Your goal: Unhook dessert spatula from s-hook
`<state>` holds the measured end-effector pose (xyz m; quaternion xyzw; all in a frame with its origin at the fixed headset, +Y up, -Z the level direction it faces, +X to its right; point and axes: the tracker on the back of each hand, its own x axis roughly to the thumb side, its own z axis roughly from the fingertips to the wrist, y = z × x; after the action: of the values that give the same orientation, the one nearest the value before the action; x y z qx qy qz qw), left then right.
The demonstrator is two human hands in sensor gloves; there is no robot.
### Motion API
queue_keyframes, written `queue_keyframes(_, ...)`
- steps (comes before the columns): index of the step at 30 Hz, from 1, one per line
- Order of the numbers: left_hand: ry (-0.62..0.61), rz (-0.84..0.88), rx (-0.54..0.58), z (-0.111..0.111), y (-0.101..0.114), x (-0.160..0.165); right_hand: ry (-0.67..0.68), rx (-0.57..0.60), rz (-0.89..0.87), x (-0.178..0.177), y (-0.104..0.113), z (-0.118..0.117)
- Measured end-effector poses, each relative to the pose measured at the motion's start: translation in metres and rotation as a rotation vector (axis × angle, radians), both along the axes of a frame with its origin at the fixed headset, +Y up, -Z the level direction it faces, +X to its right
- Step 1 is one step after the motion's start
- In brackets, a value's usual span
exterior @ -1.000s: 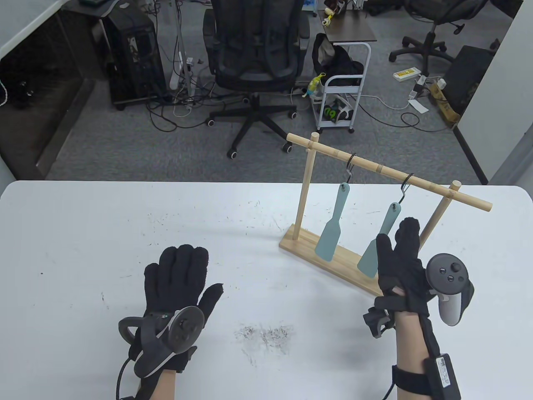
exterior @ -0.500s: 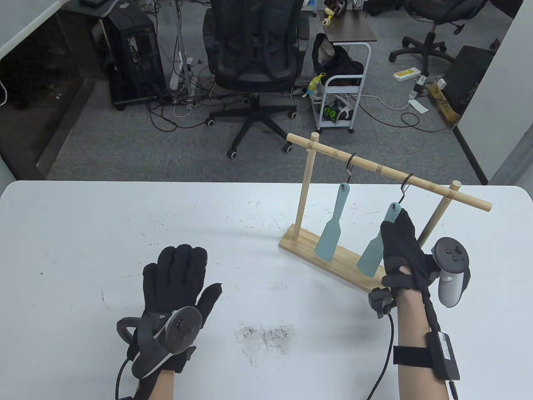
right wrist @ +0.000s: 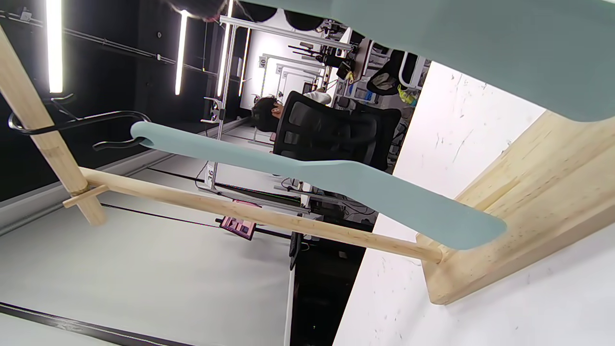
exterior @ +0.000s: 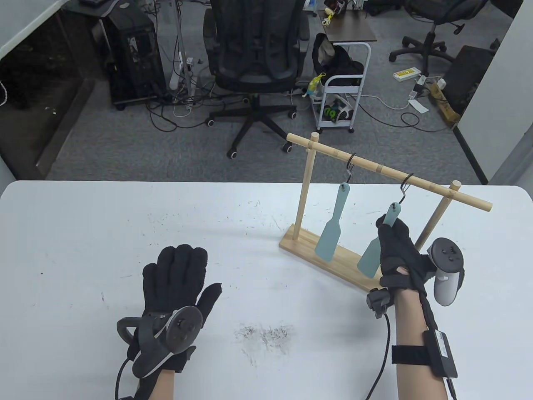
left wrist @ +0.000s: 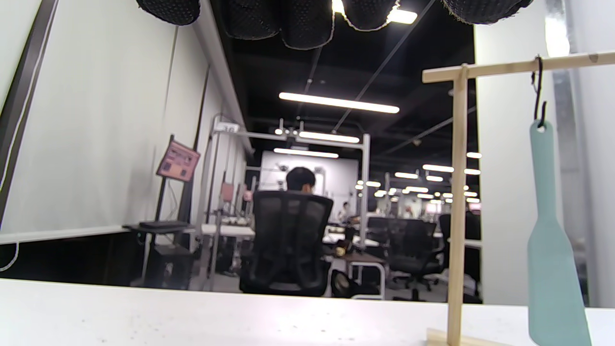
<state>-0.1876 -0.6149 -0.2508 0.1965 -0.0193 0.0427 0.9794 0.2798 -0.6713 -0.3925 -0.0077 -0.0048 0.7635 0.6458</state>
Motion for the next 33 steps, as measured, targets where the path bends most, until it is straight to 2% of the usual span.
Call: queue_keyframes(33, -0.003, 0.003, -0.001, 0.000, 0.001, 0.000, 0.043, 0.011, 0.060, -0.012, 0.032, 0.026)
